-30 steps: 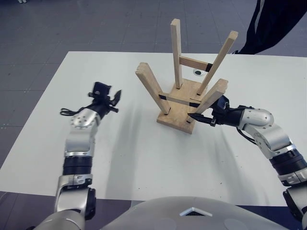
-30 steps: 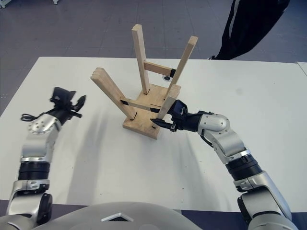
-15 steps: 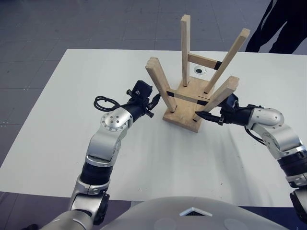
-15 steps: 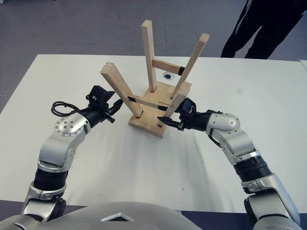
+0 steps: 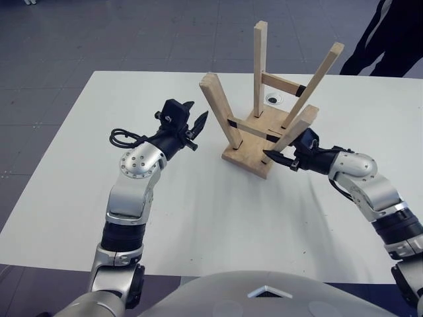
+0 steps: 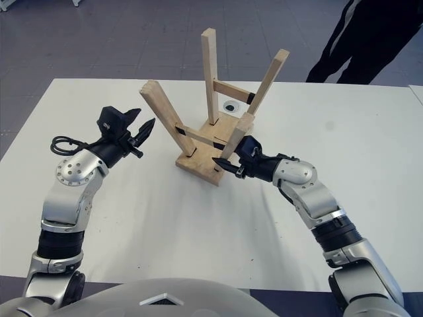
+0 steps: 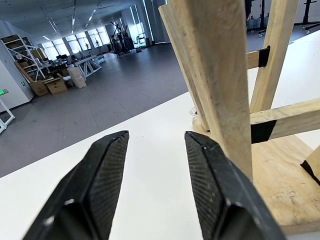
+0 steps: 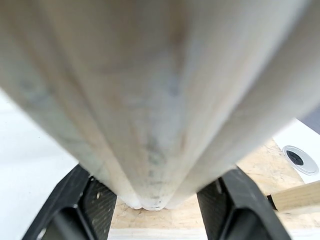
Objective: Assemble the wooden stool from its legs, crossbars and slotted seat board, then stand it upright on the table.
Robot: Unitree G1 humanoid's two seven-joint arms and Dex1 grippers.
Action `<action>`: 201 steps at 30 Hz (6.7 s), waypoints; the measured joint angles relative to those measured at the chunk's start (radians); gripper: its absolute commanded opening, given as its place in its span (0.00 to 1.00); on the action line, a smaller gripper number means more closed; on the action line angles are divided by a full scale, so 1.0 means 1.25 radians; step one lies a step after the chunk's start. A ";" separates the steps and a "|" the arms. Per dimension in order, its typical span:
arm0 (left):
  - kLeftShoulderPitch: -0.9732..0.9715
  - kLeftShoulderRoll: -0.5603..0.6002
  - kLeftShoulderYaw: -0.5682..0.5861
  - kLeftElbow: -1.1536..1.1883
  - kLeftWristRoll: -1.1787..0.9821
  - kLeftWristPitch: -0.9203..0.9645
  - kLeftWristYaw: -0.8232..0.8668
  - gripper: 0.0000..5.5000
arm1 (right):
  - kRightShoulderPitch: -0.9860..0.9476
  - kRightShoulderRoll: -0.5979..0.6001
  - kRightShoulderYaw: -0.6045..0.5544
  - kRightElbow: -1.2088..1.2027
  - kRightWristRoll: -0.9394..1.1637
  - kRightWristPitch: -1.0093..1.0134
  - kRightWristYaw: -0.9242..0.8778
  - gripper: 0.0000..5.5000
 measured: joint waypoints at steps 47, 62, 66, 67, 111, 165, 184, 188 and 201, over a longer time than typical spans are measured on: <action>0.049 0.010 -0.078 0.215 0.073 0.017 -0.060 0.38 | -0.300 0.291 -0.552 0.300 -0.046 0.278 -0.419 0.67; 0.090 0.002 -0.045 0.161 0.073 0.017 -0.008 0.38 | -0.275 0.220 -0.550 -0.377 0.482 0.810 -0.621 0.67; 0.091 0.004 -0.043 0.147 0.073 0.018 -0.010 0.38 | -0.275 0.246 -0.517 -0.375 0.404 0.693 -0.567 0.67; 0.091 0.004 -0.044 0.147 0.073 0.018 -0.012 0.38 | -0.282 0.261 -0.513 -0.370 0.398 0.675 -0.561 0.67; 0.083 0.000 -0.051 0.165 0.073 0.026 -0.012 0.38 | -0.388 0.213 -0.694 -0.213 0.414 0.595 -0.602 0.67; 0.131 0.148 -0.016 0.056 0.033 0.150 -0.144 0.38 | 0.169 0.134 -0.307 -0.537 0.080 0.764 -0.021 0.67; 0.092 0.124 -0.025 0.114 0.040 0.098 -0.100 0.38 | -0.024 0.392 -0.124 -0.047 -0.118 0.354 -0.088 0.67; 0.092 0.122 -0.025 0.114 0.041 0.097 -0.100 0.38 | -0.025 0.409 -0.108 -0.022 -0.131 0.335 -0.076 0.67; 0.090 0.115 -0.026 0.129 0.042 0.095 -0.099 0.38 | -0.026 0.414 -0.110 0.005 -0.172 0.274 -0.052 0.42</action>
